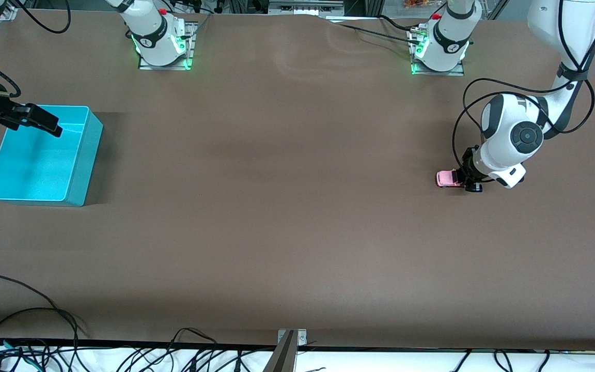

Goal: Wind and store pink jeep toy

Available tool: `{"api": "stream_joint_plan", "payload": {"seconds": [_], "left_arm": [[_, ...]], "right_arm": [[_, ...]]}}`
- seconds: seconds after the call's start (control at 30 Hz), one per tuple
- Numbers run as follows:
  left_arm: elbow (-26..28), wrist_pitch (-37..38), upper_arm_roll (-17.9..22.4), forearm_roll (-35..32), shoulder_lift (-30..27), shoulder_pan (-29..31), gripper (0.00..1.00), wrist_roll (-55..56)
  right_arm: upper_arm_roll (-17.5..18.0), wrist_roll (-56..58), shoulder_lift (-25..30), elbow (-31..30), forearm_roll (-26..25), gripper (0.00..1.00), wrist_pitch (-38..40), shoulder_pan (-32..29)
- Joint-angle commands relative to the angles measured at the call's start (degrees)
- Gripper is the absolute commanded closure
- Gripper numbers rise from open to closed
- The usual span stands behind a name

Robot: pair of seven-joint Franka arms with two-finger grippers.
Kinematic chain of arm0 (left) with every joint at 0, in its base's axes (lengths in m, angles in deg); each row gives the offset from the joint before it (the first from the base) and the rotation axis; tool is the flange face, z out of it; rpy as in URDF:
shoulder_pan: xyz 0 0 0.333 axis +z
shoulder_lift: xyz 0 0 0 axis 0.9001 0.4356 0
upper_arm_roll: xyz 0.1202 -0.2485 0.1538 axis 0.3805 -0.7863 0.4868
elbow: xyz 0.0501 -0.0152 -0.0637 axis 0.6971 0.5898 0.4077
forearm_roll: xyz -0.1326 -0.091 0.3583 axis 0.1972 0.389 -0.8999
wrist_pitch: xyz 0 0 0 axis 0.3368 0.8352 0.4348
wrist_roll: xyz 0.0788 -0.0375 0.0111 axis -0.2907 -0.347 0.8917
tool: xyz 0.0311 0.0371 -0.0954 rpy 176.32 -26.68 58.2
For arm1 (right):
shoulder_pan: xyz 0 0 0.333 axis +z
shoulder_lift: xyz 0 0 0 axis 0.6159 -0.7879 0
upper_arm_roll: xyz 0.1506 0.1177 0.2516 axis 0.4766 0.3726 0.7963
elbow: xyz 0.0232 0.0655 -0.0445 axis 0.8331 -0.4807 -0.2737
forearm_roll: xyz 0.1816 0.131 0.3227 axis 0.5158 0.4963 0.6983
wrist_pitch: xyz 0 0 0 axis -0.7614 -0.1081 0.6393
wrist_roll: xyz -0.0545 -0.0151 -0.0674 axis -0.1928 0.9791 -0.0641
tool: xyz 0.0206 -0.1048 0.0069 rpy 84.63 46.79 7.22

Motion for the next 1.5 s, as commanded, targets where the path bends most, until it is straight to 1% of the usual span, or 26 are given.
{"api": "stream_joint_plan", "payload": {"seconds": [0.0,0.2,0.47,0.6,0.7,0.83,0.93,1.17,1.47], "left_arm": [[-1.13,-3.24,0.07,-2.04,2.91,0.71,0.81,5.36],[-1.13,-3.60,0.07,-2.48,3.26,0.88,0.81,5.36],[-1.13,-4.38,-0.46,-5.29,3.61,4.30,0.81,4.75],[-1.13,-5.09,-0.81,-5.47,3.79,4.92,0.81,4.48],[-1.13,-5.09,-0.90,-5.47,4.23,5.80,0.81,1.51],[-1.13,-5.61,-1.51,-5.38,4.49,7.91,0.83,-1.32],[-1.13,-6.85,-2.83,-5.47,5.11,10.10,0.83,-1.93],[-1.13,-6.94,-5.21,-5.47,5.55,14.85,0.83,-5.80],[-1.48,-7.02,-5.56,-6.61,5.72,17.84,0.83,-7.74]], "right_arm": [[0.14,0.82,-0.48,1.50,-0.58,0.00,1.22,-0.03],[0.14,0.82,-0.48,1.50,-0.58,0.00,1.22,-0.03],[0.14,0.82,-0.48,1.50,-0.58,0.00,1.22,-0.03],[0.14,0.82,-0.48,1.50,-0.58,0.00,1.22,-0.03],[0.14,0.82,-0.48,1.50,-0.58,0.00,1.22,-0.03],[0.14,0.82,-0.48,1.50,-0.58,0.00,1.22,-0.03],[0.14,0.82,-0.48,1.50,-0.58,0.00,1.22,-0.03],[0.14,0.82,-0.48,1.50,-0.58,0.00,1.22,-0.03],[0.14,0.82,-0.48,1.50,-0.58,0.00,1.22,-0.03]]}}
